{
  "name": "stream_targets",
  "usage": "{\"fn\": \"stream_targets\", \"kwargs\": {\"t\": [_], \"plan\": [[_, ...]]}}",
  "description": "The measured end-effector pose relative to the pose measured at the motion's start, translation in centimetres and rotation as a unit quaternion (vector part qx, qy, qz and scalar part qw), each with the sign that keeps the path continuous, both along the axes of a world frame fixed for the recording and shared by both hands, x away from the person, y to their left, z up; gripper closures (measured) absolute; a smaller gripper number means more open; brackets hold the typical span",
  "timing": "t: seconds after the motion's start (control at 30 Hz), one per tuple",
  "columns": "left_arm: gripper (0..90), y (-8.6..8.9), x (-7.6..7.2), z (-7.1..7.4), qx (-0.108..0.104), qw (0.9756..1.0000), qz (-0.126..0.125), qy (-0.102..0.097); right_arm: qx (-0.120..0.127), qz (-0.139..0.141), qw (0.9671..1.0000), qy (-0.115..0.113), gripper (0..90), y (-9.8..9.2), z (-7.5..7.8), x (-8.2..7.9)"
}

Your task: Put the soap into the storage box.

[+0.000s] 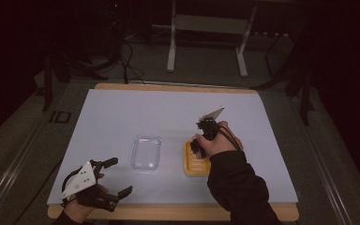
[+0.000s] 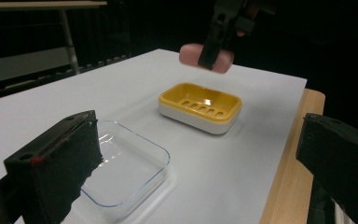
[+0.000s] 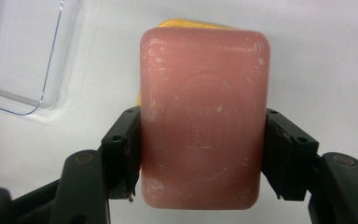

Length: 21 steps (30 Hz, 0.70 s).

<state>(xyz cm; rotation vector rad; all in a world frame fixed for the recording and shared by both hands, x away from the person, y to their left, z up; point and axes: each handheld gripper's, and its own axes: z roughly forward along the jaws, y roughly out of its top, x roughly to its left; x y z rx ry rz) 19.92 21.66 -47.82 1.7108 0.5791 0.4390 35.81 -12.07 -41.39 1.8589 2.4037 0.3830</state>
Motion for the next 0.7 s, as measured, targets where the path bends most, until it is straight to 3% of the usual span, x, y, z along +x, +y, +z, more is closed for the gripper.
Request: {"fn": "stream_targets", "kwargs": {"t": [0.33, 0.37, 0.43, 0.7], "plan": [[0.2, 0.0, -0.1, 0.1, -0.001, 1.0, -0.003, -0.001, 0.004, -0.008, 0.9997, 0.023, 37.6, 0.6, -2.5, 0.5], [0.2, 0.0, -0.1, 0.1, 0.0, 1.0, -0.004, -0.001, 0.007, -0.013, 0.9993, 0.034, 37.6, 0.8, -3.6, 0.6], [0.2, 0.0, -0.1, 0.1, 0.0, 1.0, -0.004, -0.002, 0.003, -0.014, 0.9991, 0.039, 37.6, 0.9, -4.2, 0.7], [0.2, -0.1, -0.2, 0.1, 0.001, 1.0, -0.006, -0.002, -0.007, -0.022, 0.9987, 0.045, 37.6, 1.2, -5.9, 1.1]]}}
